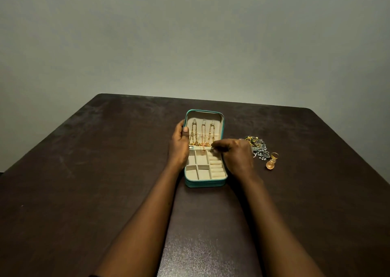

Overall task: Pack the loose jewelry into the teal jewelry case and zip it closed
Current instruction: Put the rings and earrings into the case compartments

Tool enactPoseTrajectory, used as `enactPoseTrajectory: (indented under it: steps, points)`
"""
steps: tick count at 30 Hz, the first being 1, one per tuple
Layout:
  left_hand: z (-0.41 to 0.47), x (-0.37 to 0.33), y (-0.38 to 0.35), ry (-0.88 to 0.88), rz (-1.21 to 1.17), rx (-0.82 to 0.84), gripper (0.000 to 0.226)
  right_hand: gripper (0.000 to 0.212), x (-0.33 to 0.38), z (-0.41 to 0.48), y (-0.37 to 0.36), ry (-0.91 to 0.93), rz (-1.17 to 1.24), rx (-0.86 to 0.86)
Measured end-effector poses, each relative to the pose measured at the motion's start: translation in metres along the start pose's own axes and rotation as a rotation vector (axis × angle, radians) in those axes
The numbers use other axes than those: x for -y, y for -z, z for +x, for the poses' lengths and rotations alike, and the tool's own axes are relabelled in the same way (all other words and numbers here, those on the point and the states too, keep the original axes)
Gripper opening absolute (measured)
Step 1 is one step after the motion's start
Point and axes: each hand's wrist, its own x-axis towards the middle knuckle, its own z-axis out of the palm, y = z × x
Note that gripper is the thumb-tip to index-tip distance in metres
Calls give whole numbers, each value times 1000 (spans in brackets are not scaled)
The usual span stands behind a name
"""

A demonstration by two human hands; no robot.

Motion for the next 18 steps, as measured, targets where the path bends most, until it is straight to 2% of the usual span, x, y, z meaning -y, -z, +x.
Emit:
enactPoseTrajectory:
  steps: [7,12,18]
  points:
    - [-2,-3,1,-1,-9,7,31,16,-3,0,-1,87,-86,84]
    - [-2,-2,1,17,-24,10,33,18,-2,1,-3,68,-79,113]
    - [-3,-4,1,18,-36,18,35,11,-3,2,-1,34,-113,107]
